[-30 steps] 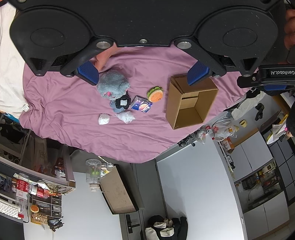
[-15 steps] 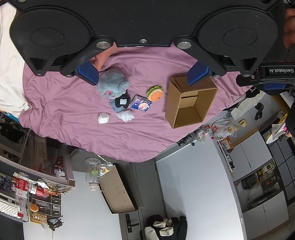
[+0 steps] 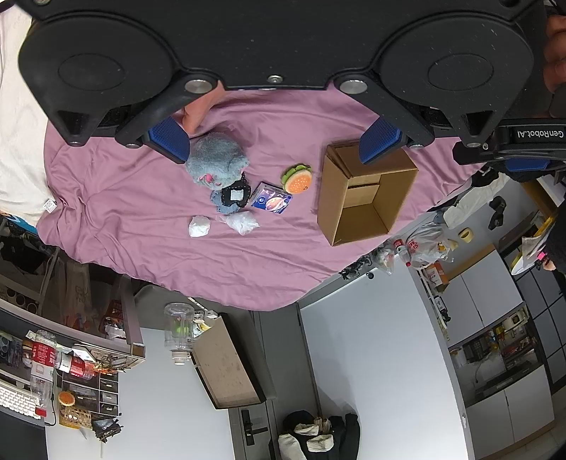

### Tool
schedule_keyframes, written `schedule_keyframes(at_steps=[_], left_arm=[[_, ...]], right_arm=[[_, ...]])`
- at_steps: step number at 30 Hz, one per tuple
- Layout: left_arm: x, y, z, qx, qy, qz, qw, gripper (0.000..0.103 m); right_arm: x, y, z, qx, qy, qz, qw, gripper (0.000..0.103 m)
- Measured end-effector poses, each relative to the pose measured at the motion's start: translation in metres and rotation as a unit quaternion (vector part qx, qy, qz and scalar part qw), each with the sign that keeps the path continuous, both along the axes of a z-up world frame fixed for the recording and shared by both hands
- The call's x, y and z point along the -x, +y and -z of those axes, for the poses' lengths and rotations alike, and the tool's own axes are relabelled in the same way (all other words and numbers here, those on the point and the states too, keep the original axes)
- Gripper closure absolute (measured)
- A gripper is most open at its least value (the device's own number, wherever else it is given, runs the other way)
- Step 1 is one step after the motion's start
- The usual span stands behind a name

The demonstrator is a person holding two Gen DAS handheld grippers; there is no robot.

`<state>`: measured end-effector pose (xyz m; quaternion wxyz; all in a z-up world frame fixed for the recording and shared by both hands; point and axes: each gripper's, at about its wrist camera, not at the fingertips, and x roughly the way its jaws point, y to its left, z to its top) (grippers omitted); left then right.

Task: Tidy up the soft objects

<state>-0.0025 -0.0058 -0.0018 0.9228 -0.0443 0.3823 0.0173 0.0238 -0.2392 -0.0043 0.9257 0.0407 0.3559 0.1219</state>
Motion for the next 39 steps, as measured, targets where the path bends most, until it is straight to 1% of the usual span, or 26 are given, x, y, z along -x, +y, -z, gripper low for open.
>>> schedule_keyframes(at_steps=[20, 30, 34, 39], left_arm=[[0.001, 0.000, 0.000, 0.000, -0.001, -0.001, 1.0000, 0.000], [-0.001, 0.001, 0.006, 0.005, 0.003, -0.002, 1.0000, 0.000], [-0.006, 0.001, 0.010, 0.001, 0.005, -0.008, 1.0000, 0.001], [-0.013, -0.002, 0.016, 0.005, 0.002, -0.006, 1.0000, 0.001]], right_arm=[[0.003, 0.001, -0.001, 0.001, 0.001, 0.000, 1.000, 0.000], [-0.007, 0.000, 0.013, -0.003, 0.012, -0.006, 1.000, 0.000], [-0.013, -0.006, 0.020, -0.026, 0.023, -0.019, 0.999, 0.000], [-0.025, -0.013, 0.031, -0.037, 0.031, -0.017, 0.999, 0.000]])
